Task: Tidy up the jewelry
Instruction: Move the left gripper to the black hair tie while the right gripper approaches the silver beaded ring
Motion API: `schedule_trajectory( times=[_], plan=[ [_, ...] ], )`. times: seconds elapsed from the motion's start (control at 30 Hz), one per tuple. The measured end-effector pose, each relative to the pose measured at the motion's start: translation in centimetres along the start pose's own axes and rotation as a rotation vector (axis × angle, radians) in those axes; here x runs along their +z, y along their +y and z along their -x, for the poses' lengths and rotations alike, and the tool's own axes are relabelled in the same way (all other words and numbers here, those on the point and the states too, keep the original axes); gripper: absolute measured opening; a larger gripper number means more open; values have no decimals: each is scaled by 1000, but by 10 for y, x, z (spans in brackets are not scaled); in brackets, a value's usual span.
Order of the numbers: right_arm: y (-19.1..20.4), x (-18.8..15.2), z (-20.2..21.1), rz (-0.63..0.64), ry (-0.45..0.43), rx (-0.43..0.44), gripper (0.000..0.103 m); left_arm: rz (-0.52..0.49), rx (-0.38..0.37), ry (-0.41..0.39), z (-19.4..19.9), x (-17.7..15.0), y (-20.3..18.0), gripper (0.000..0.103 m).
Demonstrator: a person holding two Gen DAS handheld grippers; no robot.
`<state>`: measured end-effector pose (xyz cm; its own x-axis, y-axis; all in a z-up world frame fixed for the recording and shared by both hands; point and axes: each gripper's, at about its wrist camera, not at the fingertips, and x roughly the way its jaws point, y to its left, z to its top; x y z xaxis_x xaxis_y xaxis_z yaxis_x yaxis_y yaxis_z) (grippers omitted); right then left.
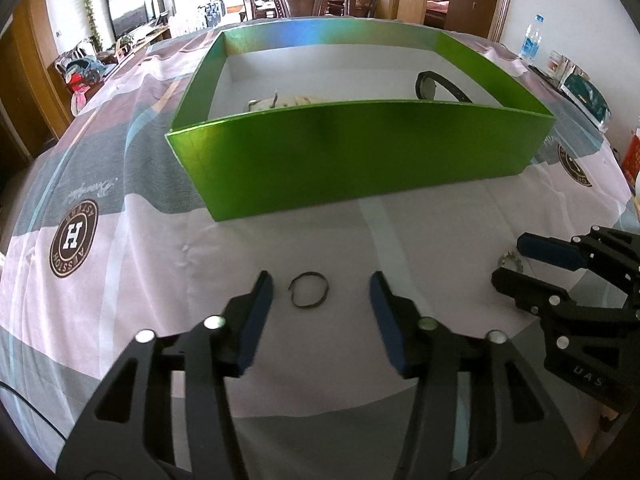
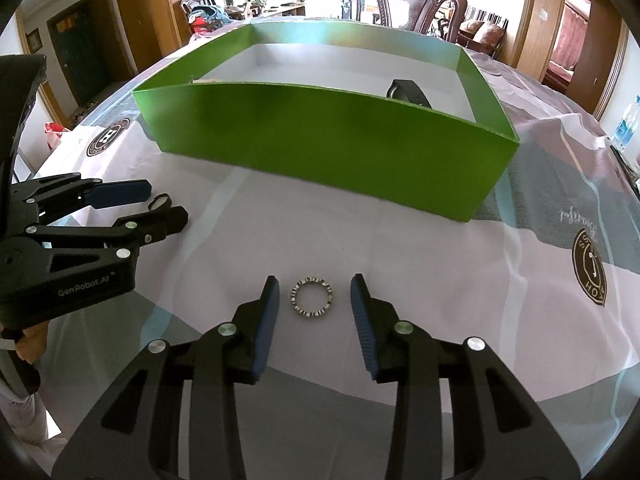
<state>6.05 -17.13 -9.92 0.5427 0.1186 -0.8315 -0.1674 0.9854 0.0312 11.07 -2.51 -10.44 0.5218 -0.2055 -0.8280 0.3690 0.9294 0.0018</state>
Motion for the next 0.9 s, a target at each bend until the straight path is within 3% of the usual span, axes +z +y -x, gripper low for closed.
schedule_trajectory(
  times=[0.17,0.4,0.57,0.73,0.9],
  plan=[
    [0,1,-1,-1,-4,-2,37,-13,-5,-7,0,1,-4,38],
    [0,1,-1,-2,-2,-3,37,-7,-17,-7,1,1,-3,37],
    [-3,-1,1,-17,4,5,38,-49,-131,0,10,-5,-15,39],
    [-7,-7,4,-23,10,11,48,-55,-86,-22,17,-3,-16,47],
    [-7,-11,5,-7,-3,4,48,-49,-44,6,7,0,-17,47]
  ],
)
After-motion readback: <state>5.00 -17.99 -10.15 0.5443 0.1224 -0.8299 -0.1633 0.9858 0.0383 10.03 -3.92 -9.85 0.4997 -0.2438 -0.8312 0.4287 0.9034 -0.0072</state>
